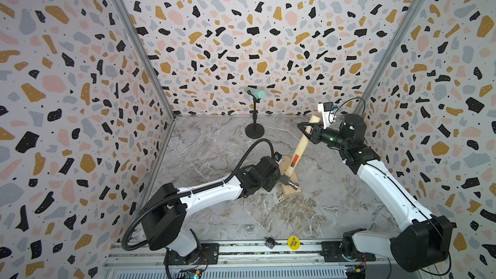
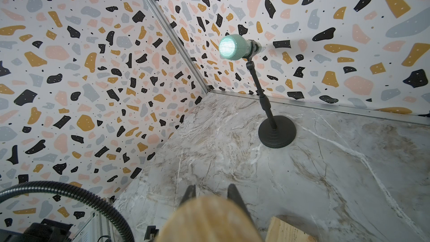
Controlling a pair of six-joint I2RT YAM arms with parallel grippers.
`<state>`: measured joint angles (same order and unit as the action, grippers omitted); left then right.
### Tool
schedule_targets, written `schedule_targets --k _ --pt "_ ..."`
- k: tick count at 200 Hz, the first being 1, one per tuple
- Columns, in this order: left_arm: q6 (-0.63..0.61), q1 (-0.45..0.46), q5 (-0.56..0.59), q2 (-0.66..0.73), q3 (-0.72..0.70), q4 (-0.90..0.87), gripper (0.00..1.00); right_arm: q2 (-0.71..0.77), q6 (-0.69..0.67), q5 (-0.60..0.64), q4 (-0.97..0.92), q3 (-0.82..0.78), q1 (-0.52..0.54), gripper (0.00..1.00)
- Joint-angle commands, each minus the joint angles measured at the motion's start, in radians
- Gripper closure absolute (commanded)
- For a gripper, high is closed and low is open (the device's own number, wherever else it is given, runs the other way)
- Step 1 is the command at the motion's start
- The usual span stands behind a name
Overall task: Use a claw hammer to pull out a nail
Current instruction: Pick up the nail with the hammer.
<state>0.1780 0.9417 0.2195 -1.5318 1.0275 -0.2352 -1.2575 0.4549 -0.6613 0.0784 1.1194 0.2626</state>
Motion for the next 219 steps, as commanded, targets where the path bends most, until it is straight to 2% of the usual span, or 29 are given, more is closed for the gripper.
schedule_targets --k 1,80,180,219 --pt "0.024 -0.024 0.025 0.031 -0.011 0.026 1.0 0.041 0.042 -0.015 0.058 0.032 -0.002 1.0" --pt "0.086 -0.131 0.04 0.034 -0.026 -0.003 1.0 0.101 -0.037 0.087 0.005 0.032 0.013 1.0" --pt "0.154 -0.23 0.052 0.004 -0.08 -0.039 1.0 0.16 -0.216 0.359 -0.076 0.05 0.179 1.0" --pt "0.179 -0.27 0.05 -0.034 -0.104 -0.053 1.0 0.177 -0.241 0.399 -0.077 0.045 0.217 1.0"
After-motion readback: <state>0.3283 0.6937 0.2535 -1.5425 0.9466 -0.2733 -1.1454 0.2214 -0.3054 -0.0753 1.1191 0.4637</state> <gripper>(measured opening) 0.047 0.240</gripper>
